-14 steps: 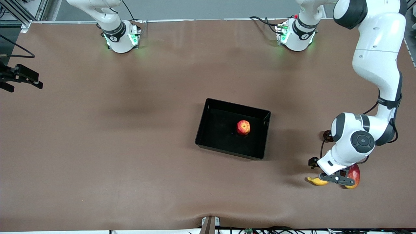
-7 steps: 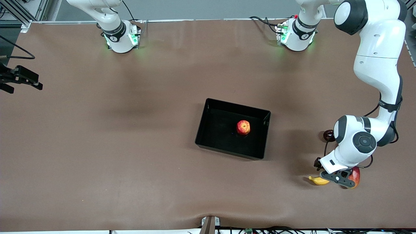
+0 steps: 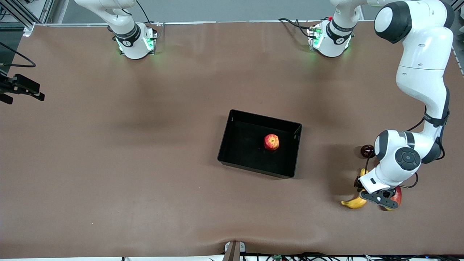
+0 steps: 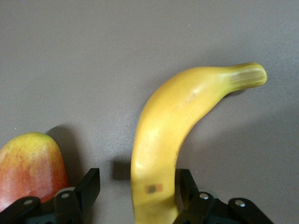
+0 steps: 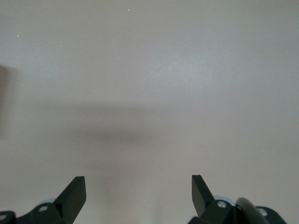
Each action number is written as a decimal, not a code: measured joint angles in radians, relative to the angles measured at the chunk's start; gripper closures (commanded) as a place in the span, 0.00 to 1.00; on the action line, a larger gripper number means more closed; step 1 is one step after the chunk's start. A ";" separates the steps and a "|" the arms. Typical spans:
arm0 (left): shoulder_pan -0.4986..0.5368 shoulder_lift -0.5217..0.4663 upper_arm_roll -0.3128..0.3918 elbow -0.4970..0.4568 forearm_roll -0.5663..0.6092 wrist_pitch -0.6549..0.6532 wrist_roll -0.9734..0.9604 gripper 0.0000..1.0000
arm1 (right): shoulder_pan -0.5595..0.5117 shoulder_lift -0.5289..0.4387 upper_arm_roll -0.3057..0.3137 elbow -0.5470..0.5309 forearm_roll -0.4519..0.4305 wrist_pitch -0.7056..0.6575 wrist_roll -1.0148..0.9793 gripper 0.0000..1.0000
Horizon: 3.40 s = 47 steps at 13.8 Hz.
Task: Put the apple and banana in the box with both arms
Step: 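Grasp the banana by its middle with the left gripper and lift, then carry the banana into the box and open the left gripper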
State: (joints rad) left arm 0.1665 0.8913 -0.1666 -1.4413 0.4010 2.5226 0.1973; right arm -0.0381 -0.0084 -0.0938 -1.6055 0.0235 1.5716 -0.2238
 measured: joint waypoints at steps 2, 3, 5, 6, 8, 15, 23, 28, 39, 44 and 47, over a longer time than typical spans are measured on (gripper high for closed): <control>-0.001 0.001 -0.001 0.000 0.000 0.001 0.000 0.83 | 0.000 0.003 0.001 0.000 0.000 0.000 0.000 0.00; -0.003 0.001 -0.002 0.001 0.000 0.002 0.000 1.00 | 0.000 0.004 0.002 0.000 0.000 0.000 0.000 0.00; -0.007 0.000 -0.004 0.006 0.000 0.007 0.000 1.00 | 0.000 0.005 0.002 0.000 0.000 0.001 0.000 0.00; -0.007 -0.001 -0.007 0.011 0.000 0.008 0.000 1.00 | 0.000 0.006 0.002 0.000 0.000 0.001 0.000 0.00; -0.008 -0.014 -0.018 0.022 0.000 0.007 0.000 1.00 | -0.001 0.006 0.002 0.000 0.000 0.001 0.000 0.00; -0.021 -0.178 -0.182 0.028 0.000 -0.273 -0.088 1.00 | -0.001 0.006 0.005 0.000 0.000 -0.001 0.000 0.00; -0.112 -0.237 -0.433 0.006 0.000 -0.415 -0.481 1.00 | -0.038 0.021 0.004 -0.004 0.000 0.027 0.004 0.00; -0.334 -0.211 -0.429 -0.008 0.031 -0.411 -0.698 1.00 | -0.064 0.048 0.004 -0.003 0.000 0.026 0.003 0.00; -0.382 -0.023 -0.413 -0.017 0.136 -0.281 -0.785 1.00 | -0.072 0.093 0.008 0.000 0.000 0.035 0.003 0.00; -0.438 0.022 -0.385 -0.019 0.138 -0.262 -0.851 0.27 | -0.075 0.093 0.008 0.018 0.000 0.036 0.003 0.00; -0.452 0.023 -0.365 -0.012 0.141 -0.261 -0.874 0.00 | -0.077 0.093 0.007 0.019 0.000 0.036 0.003 0.00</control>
State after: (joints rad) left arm -0.2852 0.9144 -0.5318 -1.4535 0.5419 2.2619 -0.6763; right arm -0.1152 0.0851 -0.0867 -1.5861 0.0238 1.6077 -0.2209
